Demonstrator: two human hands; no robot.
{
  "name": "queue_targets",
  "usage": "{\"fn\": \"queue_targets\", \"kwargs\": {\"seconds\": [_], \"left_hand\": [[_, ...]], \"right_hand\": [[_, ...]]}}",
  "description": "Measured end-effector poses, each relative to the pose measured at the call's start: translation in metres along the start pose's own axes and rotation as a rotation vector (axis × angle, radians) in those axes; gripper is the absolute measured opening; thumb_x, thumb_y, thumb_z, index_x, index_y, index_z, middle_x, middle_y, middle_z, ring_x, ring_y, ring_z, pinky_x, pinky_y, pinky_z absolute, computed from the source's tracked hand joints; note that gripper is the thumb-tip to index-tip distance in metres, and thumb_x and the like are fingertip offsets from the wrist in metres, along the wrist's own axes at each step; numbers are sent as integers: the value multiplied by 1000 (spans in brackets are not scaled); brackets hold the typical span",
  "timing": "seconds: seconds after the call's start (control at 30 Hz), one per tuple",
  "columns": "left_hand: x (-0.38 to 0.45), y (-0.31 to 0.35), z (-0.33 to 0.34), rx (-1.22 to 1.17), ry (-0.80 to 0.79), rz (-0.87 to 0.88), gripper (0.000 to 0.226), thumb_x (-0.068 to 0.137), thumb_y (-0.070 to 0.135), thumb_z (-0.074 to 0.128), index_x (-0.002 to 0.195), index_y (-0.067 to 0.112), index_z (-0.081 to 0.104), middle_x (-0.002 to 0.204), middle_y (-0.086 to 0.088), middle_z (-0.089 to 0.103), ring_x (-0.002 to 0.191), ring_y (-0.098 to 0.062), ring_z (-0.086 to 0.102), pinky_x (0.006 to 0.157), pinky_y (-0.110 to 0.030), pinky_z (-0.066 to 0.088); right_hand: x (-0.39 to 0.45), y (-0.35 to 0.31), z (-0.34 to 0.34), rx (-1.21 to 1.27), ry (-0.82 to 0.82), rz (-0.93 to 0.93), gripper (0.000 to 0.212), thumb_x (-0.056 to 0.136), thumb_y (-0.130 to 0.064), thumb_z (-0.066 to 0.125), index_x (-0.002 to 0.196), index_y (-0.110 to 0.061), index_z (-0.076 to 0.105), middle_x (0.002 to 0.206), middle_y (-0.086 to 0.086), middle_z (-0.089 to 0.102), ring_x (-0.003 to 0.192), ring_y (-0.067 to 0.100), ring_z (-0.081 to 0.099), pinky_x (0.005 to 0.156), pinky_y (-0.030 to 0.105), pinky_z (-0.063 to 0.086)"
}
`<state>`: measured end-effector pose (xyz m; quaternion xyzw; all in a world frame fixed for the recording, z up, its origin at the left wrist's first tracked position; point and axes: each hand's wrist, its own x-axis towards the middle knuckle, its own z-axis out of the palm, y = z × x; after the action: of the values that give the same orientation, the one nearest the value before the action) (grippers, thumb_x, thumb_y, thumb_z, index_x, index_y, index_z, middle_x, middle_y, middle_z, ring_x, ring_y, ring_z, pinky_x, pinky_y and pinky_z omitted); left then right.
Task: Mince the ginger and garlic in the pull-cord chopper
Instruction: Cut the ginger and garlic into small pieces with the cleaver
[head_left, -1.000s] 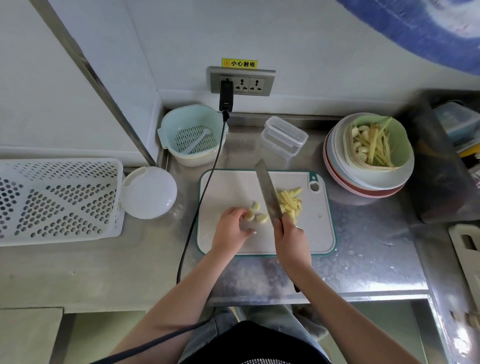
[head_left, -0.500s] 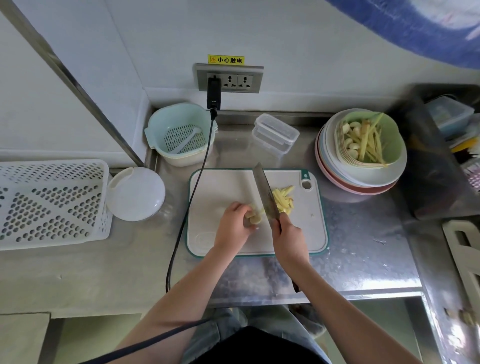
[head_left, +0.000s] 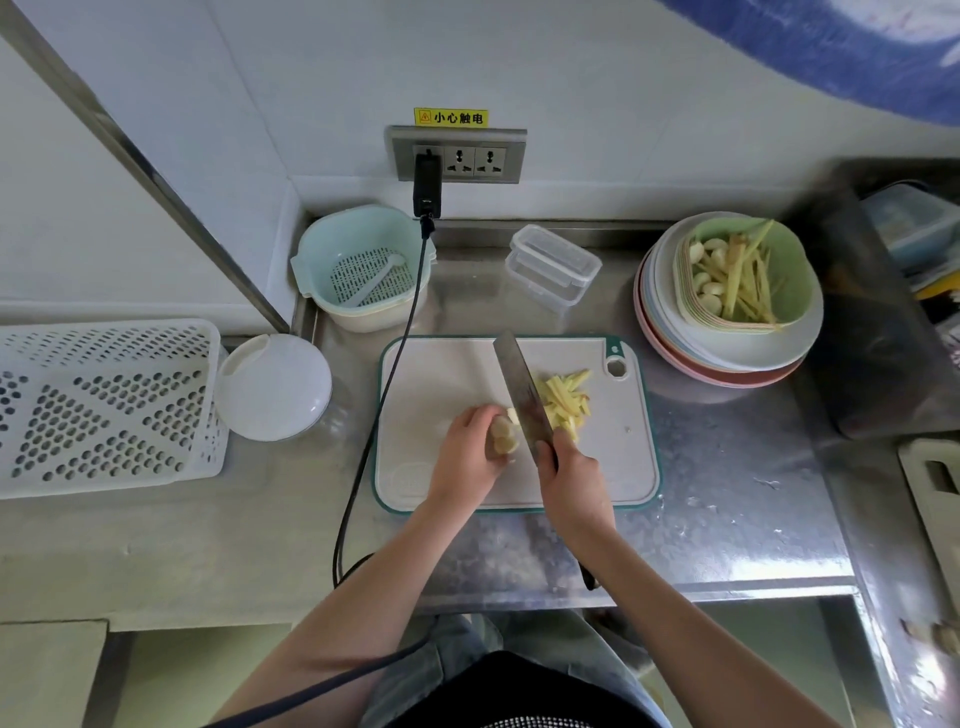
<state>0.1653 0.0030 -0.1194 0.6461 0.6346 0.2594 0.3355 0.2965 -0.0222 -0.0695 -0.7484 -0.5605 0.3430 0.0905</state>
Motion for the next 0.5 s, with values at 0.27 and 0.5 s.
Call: {"fn": "queue_targets", "kwargs": {"seconds": [0.27,0.5], "left_hand": [[-7,-8,-8,81,68,-69,32,74,19,77,105,15,68,98,-3,67,97,-23,52,76,-17,33],[-8,-9,-10,86,82,-72,23,77,21,75,98,12,70,90,-6,66,91,-25,52,71,-22,33]], "right_hand": [[-5,-8,12,-36,2,-32,22,102,-33,30,102,-16,43,75,9,60,66,30,58,56,34,45],[-6,-10,22,-128,-13,-16,15,103,-30,28,100,-18,36,77,9,60,67,28,59,58,36,52]]}}
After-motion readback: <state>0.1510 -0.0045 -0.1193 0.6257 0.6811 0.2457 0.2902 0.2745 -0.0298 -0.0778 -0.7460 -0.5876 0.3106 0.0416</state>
